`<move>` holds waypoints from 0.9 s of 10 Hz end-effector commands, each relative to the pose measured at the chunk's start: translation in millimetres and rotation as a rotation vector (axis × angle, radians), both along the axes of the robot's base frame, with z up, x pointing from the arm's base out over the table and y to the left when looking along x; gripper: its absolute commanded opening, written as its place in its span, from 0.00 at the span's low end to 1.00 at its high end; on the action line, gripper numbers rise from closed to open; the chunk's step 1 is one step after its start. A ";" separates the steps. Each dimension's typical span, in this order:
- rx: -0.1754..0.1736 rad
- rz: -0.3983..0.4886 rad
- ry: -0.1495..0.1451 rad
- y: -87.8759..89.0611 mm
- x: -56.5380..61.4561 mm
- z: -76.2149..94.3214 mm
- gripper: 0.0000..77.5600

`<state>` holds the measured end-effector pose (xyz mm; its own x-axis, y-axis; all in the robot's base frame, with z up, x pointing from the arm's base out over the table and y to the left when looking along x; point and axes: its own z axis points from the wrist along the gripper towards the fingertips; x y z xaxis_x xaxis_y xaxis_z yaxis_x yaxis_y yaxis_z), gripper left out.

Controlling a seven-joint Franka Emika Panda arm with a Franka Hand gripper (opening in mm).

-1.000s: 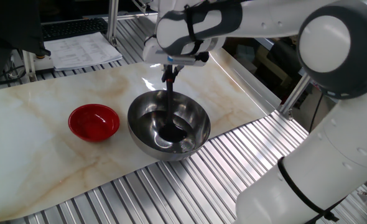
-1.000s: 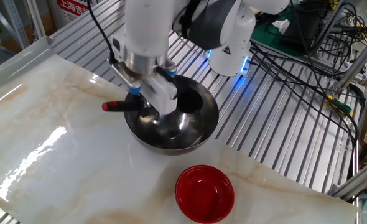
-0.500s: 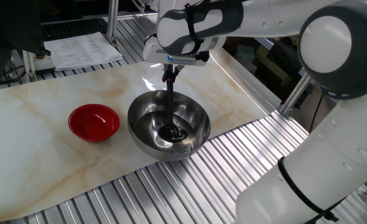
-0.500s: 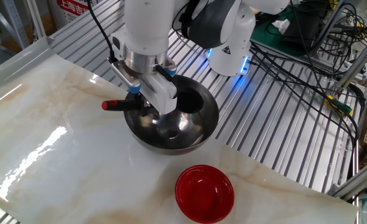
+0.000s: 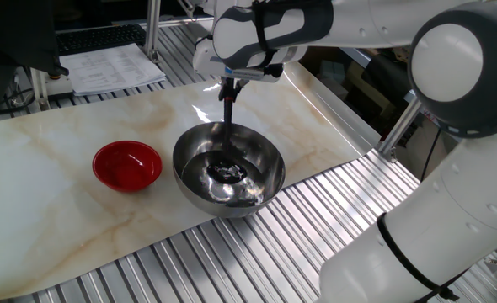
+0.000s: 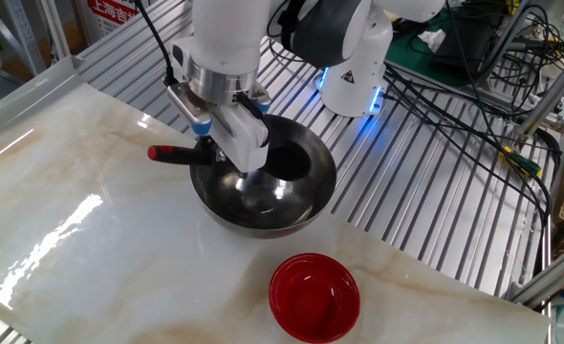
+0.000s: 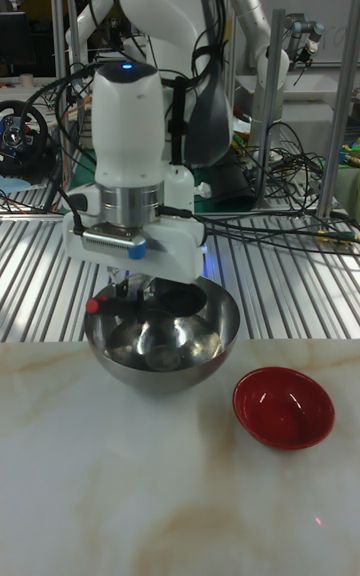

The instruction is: Scoop water with a large spoon from one bowl to another

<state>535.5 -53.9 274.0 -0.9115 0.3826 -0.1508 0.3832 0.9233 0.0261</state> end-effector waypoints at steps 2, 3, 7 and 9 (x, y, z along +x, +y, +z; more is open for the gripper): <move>0.002 -0.027 -0.019 5.6 5.9 9.4 0.02; 0.004 -0.040 -0.019 10.2 9.3 15.2 0.02; 0.007 -0.052 -0.020 12.5 14.2 19.6 0.02; 0.007 -0.063 -0.022 14.8 18.8 24.1 0.02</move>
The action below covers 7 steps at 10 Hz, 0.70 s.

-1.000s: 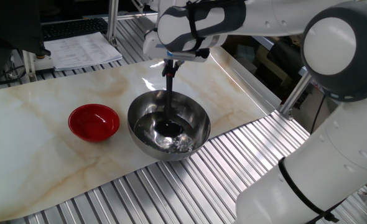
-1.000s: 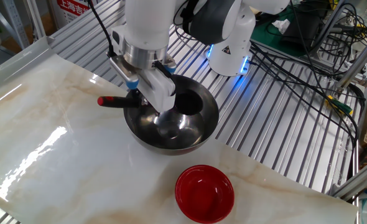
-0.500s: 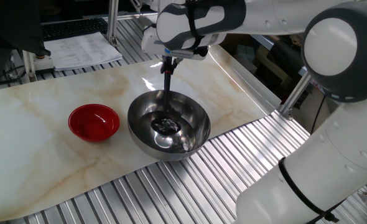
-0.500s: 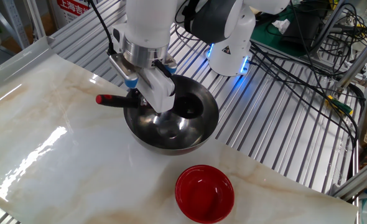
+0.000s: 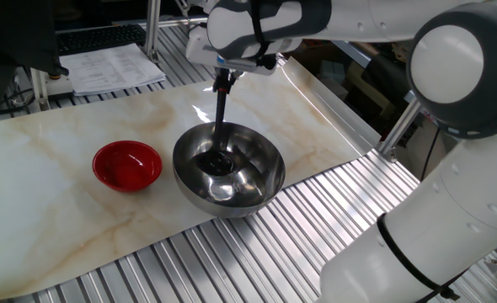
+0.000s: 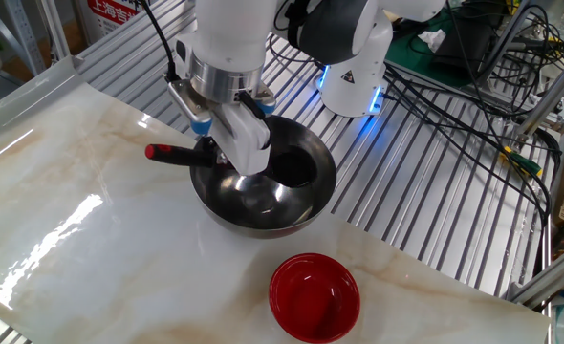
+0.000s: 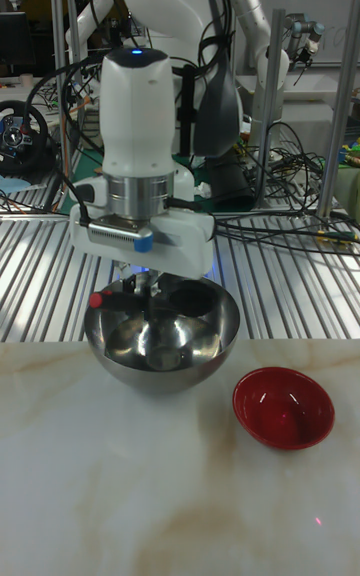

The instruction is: Scoop water with a large spoon from one bowl to another

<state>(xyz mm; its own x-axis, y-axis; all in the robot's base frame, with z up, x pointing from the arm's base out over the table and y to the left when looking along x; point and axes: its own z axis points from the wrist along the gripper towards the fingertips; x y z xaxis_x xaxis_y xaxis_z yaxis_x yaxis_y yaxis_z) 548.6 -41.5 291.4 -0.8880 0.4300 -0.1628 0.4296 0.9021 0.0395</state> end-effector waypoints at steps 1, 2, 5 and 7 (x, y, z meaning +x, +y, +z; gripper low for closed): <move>0.001 -0.014 -0.004 3.5 7.9 8.8 0.02; 0.001 -0.017 -0.001 4.3 9.7 10.5 0.02; 0.001 -0.031 -0.006 6.4 14.8 15.4 0.02; 0.002 -0.042 -0.005 9.0 18.2 20.1 0.02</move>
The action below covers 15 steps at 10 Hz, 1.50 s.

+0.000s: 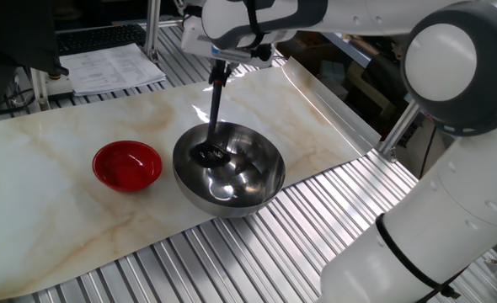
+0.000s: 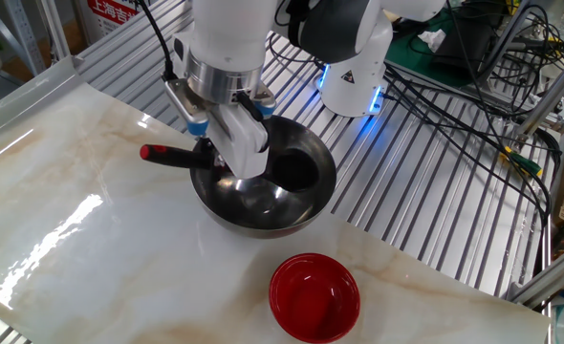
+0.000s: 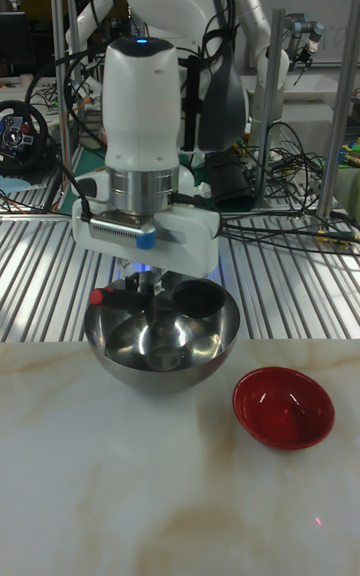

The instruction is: Scoop water with a large spoon from one bowl to another

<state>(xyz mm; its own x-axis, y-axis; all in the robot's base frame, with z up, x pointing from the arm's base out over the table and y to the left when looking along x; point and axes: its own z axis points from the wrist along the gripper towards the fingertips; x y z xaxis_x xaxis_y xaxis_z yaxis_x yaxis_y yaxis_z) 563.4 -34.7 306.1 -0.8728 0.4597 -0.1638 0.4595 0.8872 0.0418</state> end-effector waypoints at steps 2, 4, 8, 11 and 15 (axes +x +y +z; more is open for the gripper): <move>0.005 -0.017 0.005 5.6 5.2 10.2 0.02; 0.006 -0.022 0.008 7.5 7.1 12.8 0.02; 0.012 -0.033 0.013 12.9 15.2 19.3 0.02; 0.014 -0.045 0.017 18.1 22.0 22.6 0.02; 0.015 -0.056 0.013 21.8 27.8 23.9 0.02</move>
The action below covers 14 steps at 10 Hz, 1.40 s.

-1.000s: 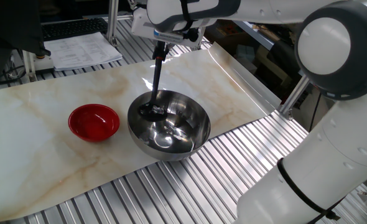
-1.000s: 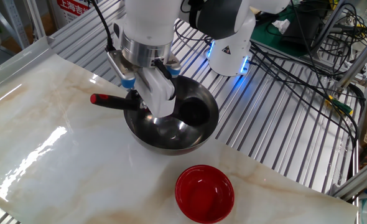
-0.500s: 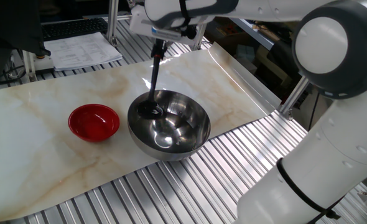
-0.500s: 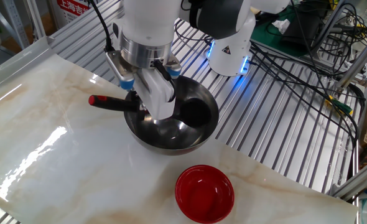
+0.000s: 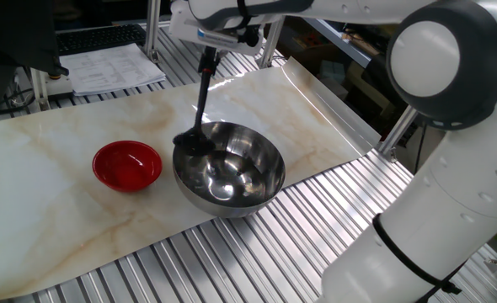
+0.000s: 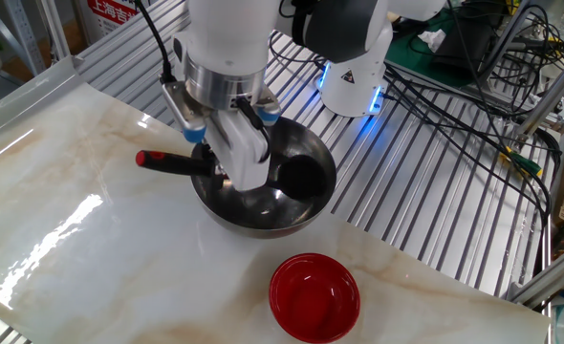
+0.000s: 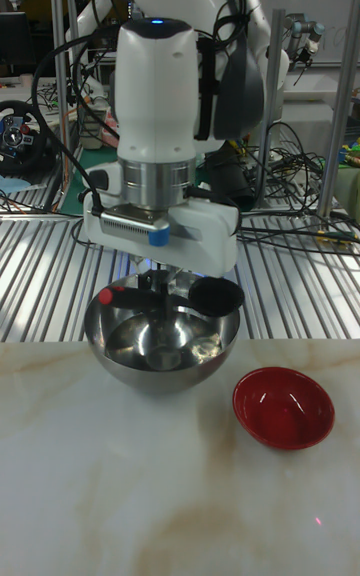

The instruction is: Scoop water with a large spoon from one bowl to another

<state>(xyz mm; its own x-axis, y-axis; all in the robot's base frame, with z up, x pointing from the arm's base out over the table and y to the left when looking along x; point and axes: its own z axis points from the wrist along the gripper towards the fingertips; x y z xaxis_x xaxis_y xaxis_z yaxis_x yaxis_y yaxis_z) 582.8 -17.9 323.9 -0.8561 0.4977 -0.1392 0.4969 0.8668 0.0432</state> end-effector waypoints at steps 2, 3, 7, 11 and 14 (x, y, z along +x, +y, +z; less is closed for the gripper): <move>-0.001 -0.019 -0.010 5.5 12.5 7.6 0.02; -0.001 -0.019 -0.011 5.4 12.8 7.8 0.02; -0.001 -0.020 -0.013 5.9 12.5 7.9 0.02; -0.002 -0.016 -0.021 5.9 12.5 8.0 0.02; -0.004 -0.011 -0.025 5.9 12.5 8.0 0.02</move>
